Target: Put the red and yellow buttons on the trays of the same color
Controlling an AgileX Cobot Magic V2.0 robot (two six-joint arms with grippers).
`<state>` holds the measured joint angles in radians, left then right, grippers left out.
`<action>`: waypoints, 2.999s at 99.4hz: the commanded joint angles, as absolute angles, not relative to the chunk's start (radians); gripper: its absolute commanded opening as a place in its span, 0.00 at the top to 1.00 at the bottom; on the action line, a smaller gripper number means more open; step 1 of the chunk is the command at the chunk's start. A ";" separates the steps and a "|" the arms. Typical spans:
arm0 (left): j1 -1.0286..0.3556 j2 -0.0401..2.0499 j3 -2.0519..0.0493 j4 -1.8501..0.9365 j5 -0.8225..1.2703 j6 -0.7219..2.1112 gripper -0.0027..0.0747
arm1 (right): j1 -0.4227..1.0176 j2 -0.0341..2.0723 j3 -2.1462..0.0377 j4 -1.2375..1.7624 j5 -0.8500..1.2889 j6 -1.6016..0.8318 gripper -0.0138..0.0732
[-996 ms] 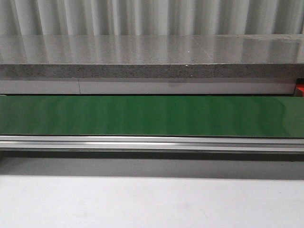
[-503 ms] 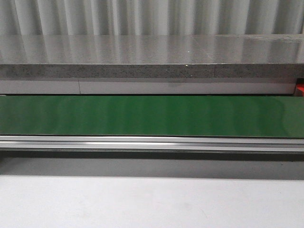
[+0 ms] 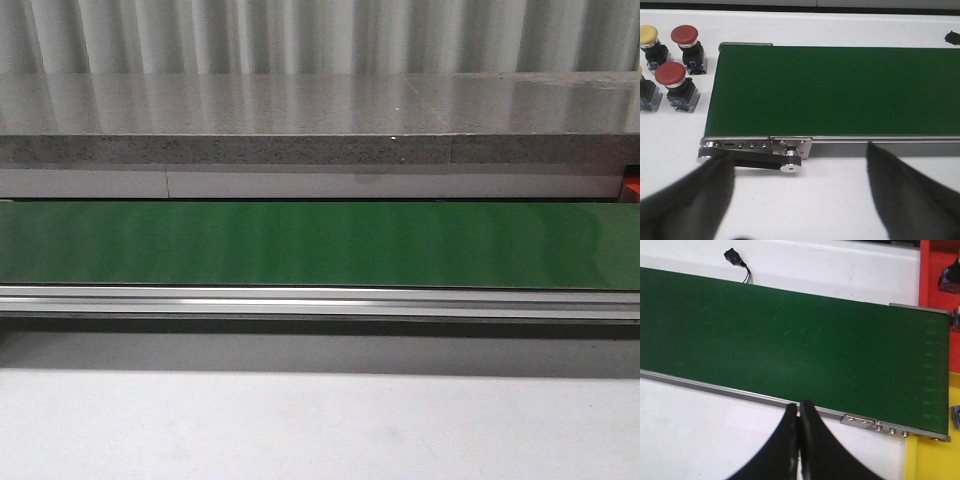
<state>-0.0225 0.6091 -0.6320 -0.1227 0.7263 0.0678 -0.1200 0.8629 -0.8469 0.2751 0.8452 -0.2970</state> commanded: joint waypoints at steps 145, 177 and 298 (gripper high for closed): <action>0.324 1.736 -1.168 -0.196 0.375 -0.283 0.14 | -0.116 0.850 -0.874 0.288 0.799 -0.305 0.98; 0.324 1.800 -1.199 -0.196 0.379 -0.283 0.14 | -0.116 0.850 -0.874 0.288 0.799 -0.305 0.98; 0.275 1.465 -1.200 -0.200 0.686 -0.047 0.99 | -0.116 0.850 -0.874 0.288 0.799 -0.305 0.98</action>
